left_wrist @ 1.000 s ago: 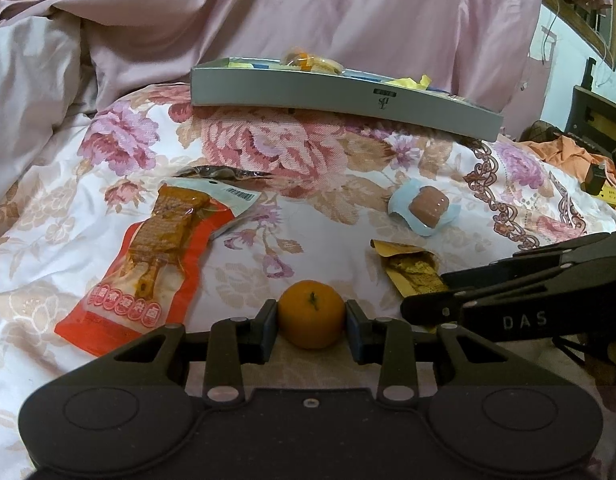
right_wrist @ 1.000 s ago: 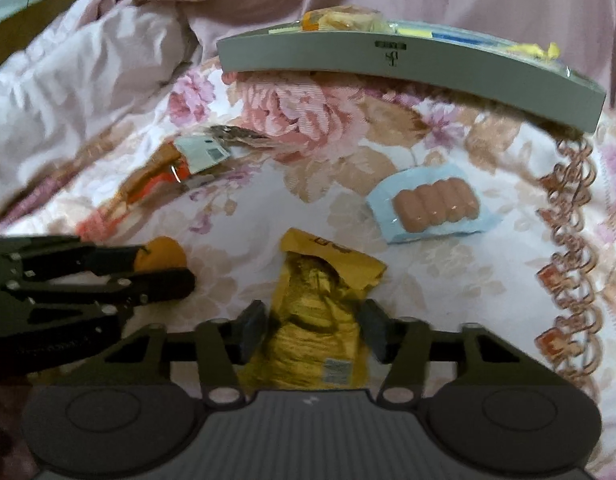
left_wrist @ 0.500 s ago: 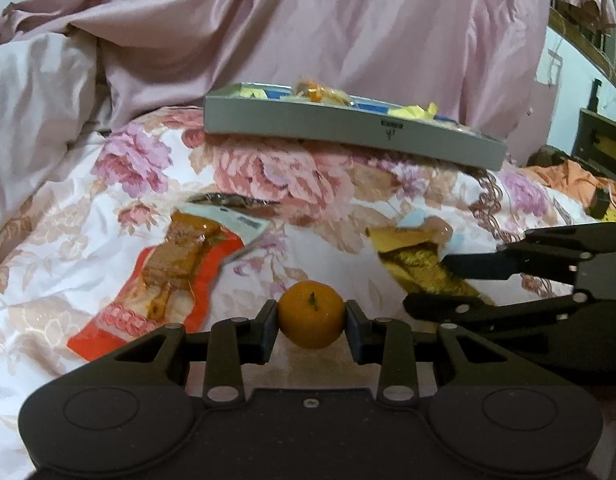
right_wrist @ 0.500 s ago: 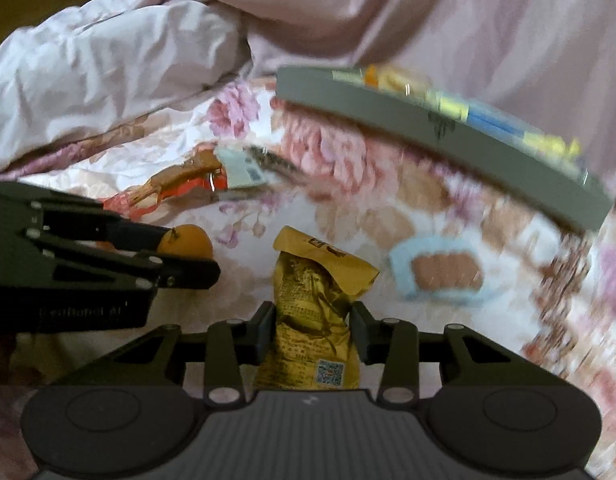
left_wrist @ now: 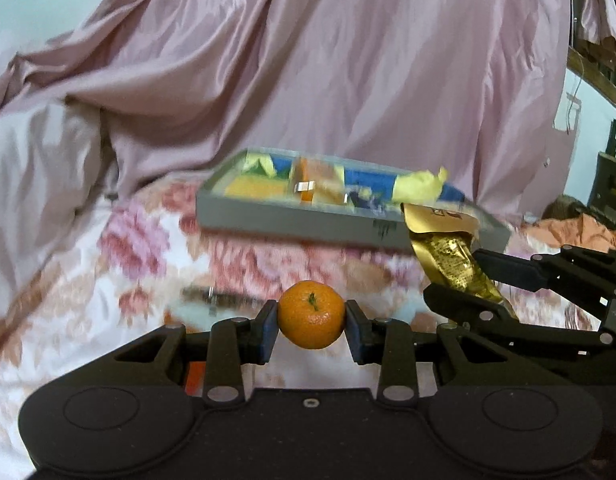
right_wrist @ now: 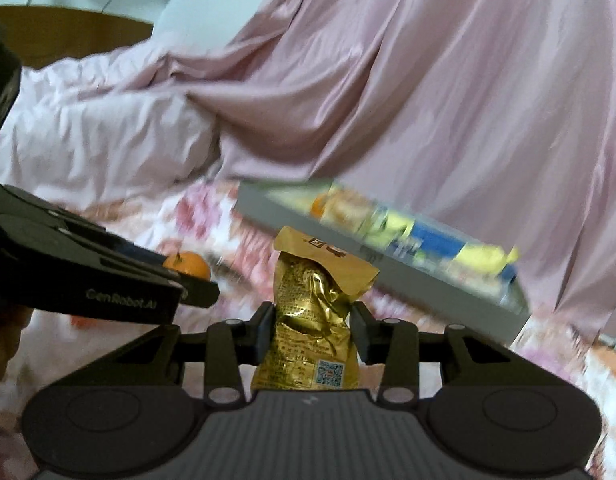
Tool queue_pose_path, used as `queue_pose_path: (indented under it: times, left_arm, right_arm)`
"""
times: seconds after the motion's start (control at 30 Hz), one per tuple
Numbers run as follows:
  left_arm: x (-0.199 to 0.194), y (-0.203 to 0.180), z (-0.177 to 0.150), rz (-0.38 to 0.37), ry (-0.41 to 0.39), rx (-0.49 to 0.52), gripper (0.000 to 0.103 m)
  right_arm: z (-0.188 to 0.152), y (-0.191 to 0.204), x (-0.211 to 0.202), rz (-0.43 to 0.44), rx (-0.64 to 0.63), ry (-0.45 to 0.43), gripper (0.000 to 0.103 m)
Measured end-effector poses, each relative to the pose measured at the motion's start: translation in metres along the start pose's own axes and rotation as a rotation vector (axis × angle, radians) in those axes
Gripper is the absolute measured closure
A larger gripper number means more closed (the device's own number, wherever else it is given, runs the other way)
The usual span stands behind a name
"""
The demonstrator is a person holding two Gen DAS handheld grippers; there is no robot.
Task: Organize snacks
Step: 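Lift the mandarin and gold foil bag and carry them over the grey tray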
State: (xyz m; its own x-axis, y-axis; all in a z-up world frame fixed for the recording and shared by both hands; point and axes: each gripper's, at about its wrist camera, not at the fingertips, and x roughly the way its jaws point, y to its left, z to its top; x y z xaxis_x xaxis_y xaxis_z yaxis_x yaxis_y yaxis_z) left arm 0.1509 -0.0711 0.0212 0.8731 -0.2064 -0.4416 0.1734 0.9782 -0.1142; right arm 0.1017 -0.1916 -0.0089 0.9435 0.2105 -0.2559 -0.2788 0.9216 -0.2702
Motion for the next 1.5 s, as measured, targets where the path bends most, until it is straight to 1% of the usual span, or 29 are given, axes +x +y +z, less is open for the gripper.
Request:
queue_pose_path:
  times: [0.23, 0.37, 0.5, 0.63, 0.87, 1.0, 1.13, 1.3, 1.5]
  left_arm:
    - [0.024, -0.014, 0.049, 0.029, -0.035, 0.001, 0.066]
    - [0.048, -0.020, 0.076, 0.046, -0.055, -0.018, 0.066]
    - [0.073, -0.027, 0.097, 0.047, -0.066, -0.039, 0.066]
    - [0.098, -0.034, 0.109, 0.031, -0.063, -0.058, 0.066]
    - [0.137, -0.054, 0.109, -0.002, -0.029, -0.067, 0.066]
    - [0.154, -0.063, 0.105, -0.020, -0.004, -0.078, 0.066]
    - [0.164, -0.069, 0.102, -0.032, 0.010, -0.071, 0.066]
    - [0.171, -0.072, 0.097, -0.026, 0.029, -0.075, 0.066]
    - [0.173, -0.072, 0.093, -0.018, 0.044, -0.087, 0.066]
  right_arm:
    - [0.023, -0.045, 0.023, -0.056, 0.069, -0.095, 0.058]
    - [0.028, -0.069, 0.046, -0.079, 0.132, -0.123, 0.058]
    - [0.032, -0.084, 0.065, -0.097, 0.174, -0.154, 0.058]
    - [0.032, -0.097, 0.082, -0.130, 0.185, -0.176, 0.058]
    - [0.022, -0.135, 0.097, -0.195, 0.265, -0.149, 0.057]
    - [0.015, -0.160, 0.105, -0.201, 0.332, -0.126, 0.057]
    - [0.011, -0.175, 0.114, -0.190, 0.388, -0.094, 0.057]
    - [0.004, -0.179, 0.119, -0.170, 0.421, -0.050, 0.057]
    - [0.003, -0.178, 0.118, -0.153, 0.437, -0.036, 0.056]
